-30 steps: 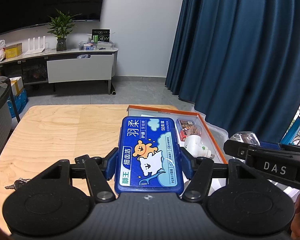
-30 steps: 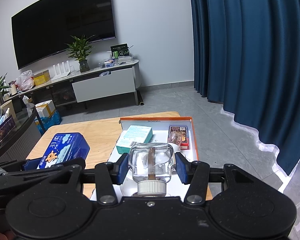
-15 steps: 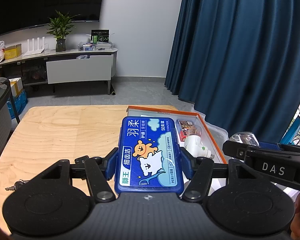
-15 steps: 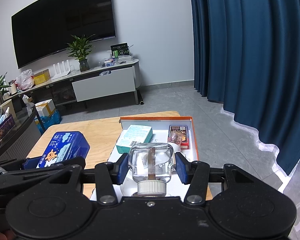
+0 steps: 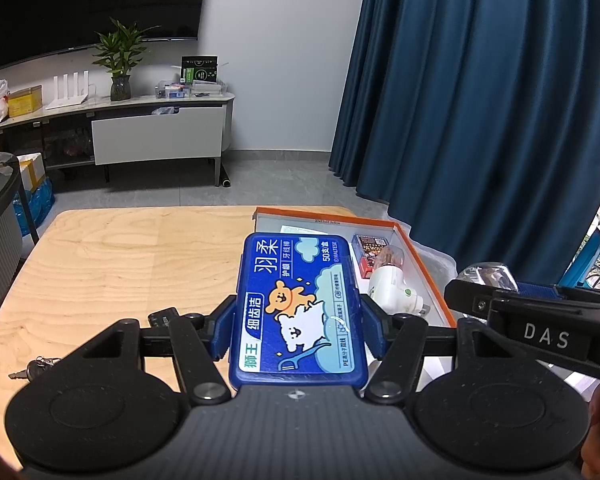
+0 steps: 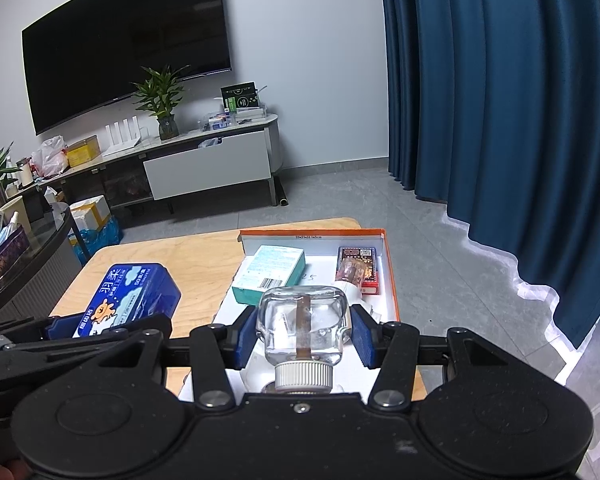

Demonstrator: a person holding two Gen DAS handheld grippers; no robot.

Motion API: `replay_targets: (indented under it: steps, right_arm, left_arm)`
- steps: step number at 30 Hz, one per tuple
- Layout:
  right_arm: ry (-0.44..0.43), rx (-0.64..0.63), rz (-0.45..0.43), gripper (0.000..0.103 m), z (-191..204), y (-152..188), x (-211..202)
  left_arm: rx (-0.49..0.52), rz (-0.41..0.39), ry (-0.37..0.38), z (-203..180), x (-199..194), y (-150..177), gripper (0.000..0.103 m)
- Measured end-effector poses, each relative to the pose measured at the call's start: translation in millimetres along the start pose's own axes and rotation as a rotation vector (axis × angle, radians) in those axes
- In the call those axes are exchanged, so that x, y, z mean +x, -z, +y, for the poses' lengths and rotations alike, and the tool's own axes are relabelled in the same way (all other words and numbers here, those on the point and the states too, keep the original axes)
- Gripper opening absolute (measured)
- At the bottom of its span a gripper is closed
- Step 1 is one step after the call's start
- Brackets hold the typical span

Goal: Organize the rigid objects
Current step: 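Carry the blue tin with the left tool while the right tool carries the bottle over the tray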

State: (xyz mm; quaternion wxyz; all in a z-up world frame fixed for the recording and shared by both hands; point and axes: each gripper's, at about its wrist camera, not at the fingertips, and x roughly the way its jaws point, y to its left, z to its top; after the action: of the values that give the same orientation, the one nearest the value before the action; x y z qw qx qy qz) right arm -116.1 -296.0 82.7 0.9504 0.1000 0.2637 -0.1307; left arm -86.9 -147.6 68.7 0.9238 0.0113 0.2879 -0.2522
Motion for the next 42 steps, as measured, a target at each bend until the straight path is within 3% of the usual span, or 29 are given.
replay_targets:
  steps: [42]
  right_arm:
    - [0.007, 0.021, 0.041, 0.060, -5.7, 15.3, 11.1]
  left_arm:
    - [0.000, 0.039, 0.018, 3.9, 17.1, 0.7, 0.063]
